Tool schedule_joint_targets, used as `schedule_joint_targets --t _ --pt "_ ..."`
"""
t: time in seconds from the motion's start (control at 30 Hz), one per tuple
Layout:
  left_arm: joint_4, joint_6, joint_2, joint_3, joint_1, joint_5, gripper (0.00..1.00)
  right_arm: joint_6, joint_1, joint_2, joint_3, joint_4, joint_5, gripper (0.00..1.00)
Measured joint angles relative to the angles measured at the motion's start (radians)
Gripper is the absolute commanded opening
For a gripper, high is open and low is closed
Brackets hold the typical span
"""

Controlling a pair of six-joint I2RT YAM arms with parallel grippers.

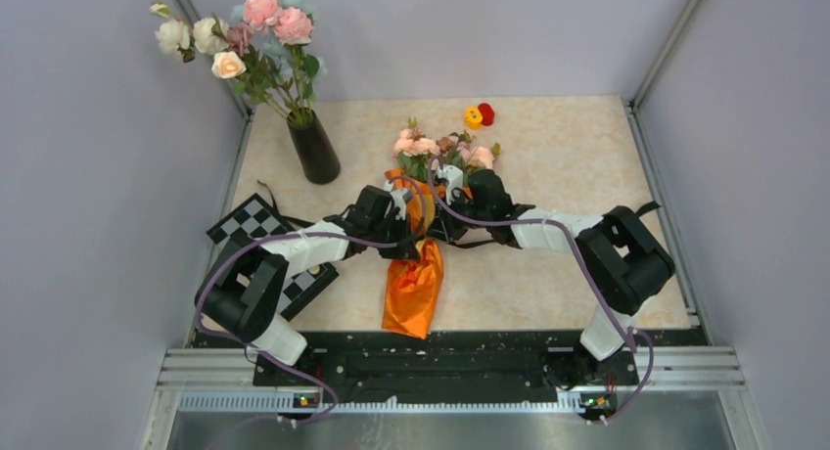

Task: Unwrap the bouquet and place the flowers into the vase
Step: Untie the ribbon from the wrapping paper.

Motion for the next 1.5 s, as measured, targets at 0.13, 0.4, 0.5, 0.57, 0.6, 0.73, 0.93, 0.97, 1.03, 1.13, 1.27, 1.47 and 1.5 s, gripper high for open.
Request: schedule_joint_targets --t 0.13,0.4,0.5,0.57,0.6,0.73,0.93,0.97,1.03,1.13,1.27,1.47,1.5 --pt "0.0 0.0 0.0 -0.002 0.002 0.003 0.0 -0.014 0.0 0.019 0.007 -0.002 0.009 0.21" --pt "0.001 -0.001 0.0 -0.003 0.003 0.003 0.0 -0.021 0.0 0.022 0.006 -0.004 0.008 0.22" --pt "0.001 -0.002 0.0 -0.003 0.004 0.003 0.0 -0.02 0.0 0.021 0.006 -0.004 0.001 0.23" --pt "0.001 -0.002 0.0 -0.003 0.004 0.004 0.0 -0.02 0.0 0.019 0.006 -0.005 -0.005 0.23" --pt "0.001 -0.002 0.0 -0.003 0.004 0.005 0.0 -0.02 0.0 0.018 0.006 -0.005 -0.009 0.23" --pt "0.001 -0.003 0.0 -0.003 0.005 0.005 0.0 -0.02 0.003 0.012 0.005 -0.004 -0.029 0.23" --pt "0.001 -0.005 0.0 -0.003 0.005 0.005 0.0 -0.021 0.012 0.011 0.005 -0.005 -0.038 0.23" --pt "0.001 -0.005 0.0 -0.003 0.005 0.005 0.0 -0.021 0.012 0.011 0.005 -0.005 -0.038 0.23" --pt "0.001 -0.006 0.0 -0.003 0.006 0.005 0.0 -0.021 0.012 0.011 0.005 -0.005 -0.037 0.23" --pt "0.001 -0.006 0.0 -0.003 0.006 0.005 0.0 -0.024 0.012 0.011 0.005 -0.005 -0.029 0.22" --pt "0.001 -0.006 0.0 -0.003 0.006 0.006 0.0 -0.029 0.012 0.011 0.005 -0.005 -0.018 0.22" --pt "0.001 -0.009 0.0 -0.004 0.006 0.006 0.0 -0.035 0.013 0.021 0.005 -0.004 0.001 0.22" --pt "0.001 -0.009 0.0 -0.004 0.006 0.006 0.0 -0.035 0.013 0.024 0.005 -0.005 0.003 0.22"
